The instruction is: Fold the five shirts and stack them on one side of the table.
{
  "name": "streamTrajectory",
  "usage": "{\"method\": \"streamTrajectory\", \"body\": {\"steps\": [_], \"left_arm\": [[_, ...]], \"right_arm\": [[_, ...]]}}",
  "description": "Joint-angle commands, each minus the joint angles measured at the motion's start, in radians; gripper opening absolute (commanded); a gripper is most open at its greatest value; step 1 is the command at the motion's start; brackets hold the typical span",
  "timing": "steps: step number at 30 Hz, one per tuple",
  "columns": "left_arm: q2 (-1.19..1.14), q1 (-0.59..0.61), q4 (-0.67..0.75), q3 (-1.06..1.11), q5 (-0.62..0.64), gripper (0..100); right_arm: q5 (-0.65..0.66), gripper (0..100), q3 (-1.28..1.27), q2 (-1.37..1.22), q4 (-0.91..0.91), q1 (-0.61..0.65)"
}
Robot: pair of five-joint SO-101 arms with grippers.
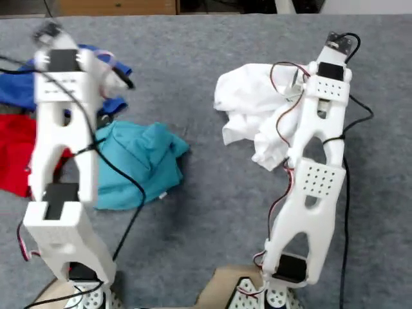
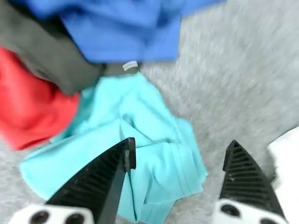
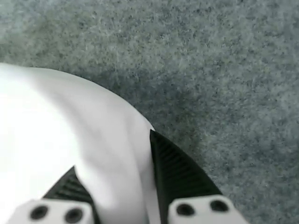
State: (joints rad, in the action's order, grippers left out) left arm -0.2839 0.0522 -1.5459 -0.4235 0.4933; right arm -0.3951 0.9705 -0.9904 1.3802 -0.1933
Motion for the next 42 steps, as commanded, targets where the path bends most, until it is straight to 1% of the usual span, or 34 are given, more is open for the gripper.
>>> {"method": "streamTrajectory", "body": {"steps": [1, 3, 5, 8, 10, 13, 17, 18, 19, 21, 24, 28, 30, 33, 35, 39, 42], "left_arm": [[-0.054, -0.083, 0.081, 0.1, 0.011, 30], [-0.136, -0.123, 0.089, 0.123, 0.026, 30], [-0.225, -0.133, 0.092, 0.106, 0.048, 30], [-0.374, -0.13, 0.074, 0.018, 0.052, 30], [-0.47, -0.13, 0.037, -0.068, 0.054, 30], [-0.591, -0.114, -0.043, -0.238, 0.051, 21], [-0.685, -0.023, -0.186, -0.519, 0.051, 1], [-0.691, 0.009, -0.216, -0.583, 0.052, 2], [-0.693, 0.049, -0.216, -0.629, 0.049, 3], [-0.674, 0.144, -0.216, -0.695, 0.049, 2], [-0.585, 0.285, -0.216, -0.74, 0.049, 2], [-0.443, 0.413, -0.213, -0.802, 0.051, 2], [-0.392, 0.446, -0.21, -0.847, 0.054, 2], [-0.387, 0.473, -0.175, -0.884, 0.054, 2], [-0.401, 0.486, -0.133, -0.861, 0.054, 2], [-0.493, 0.511, 0.006, -0.776, 0.054, 2], [-0.553, 0.514, 0.049, -0.77, 0.054, 2]], "right_arm": [[-0.003, 5.8, 0.045, 0.008, -0.009, 0.008], [-0.003, 5.8, 0.044, 0.008, -0.009, 0.008], [-0.003, 5.8, 0.045, 0.008, -0.009, 0.008], [-0.003, 5.8, 0.045, 0.008, -0.009, 0.008], [-0.003, 5.8, 0.047, 0.008, -0.009, 0.008], [-0.003, 5.8, 0.048, 0.008, -0.009, 0.008], [-0.003, 5.8, 0.048, 0.008, -0.012, 0.008], [-0.003, 5.8, 0.048, 0.008, -0.012, 0.008], [-0.003, 5.8, 0.048, 0.008, -0.012, 0.008], [-0.003, 5.8, 0.048, 0.008, -0.012, 0.008], [-0.003, 5.8, 0.048, 0.008, -0.014, 0.008], [-0.003, 5.8, 0.047, 0.008, -0.015, 0.013], [-0.003, 5.8, 0.045, 0.008, -0.015, 0.015], [-0.003, 5.8, 0.045, 0.008, -0.015, 0.016], [-0.003, 5.8, 0.045, 0.008, -0.015, 0.016], [-0.003, 5.8, 0.044, 0.008, -0.015, 0.016], [-0.003, 5.8, 0.044, 0.008, -0.015, 0.016]]}}
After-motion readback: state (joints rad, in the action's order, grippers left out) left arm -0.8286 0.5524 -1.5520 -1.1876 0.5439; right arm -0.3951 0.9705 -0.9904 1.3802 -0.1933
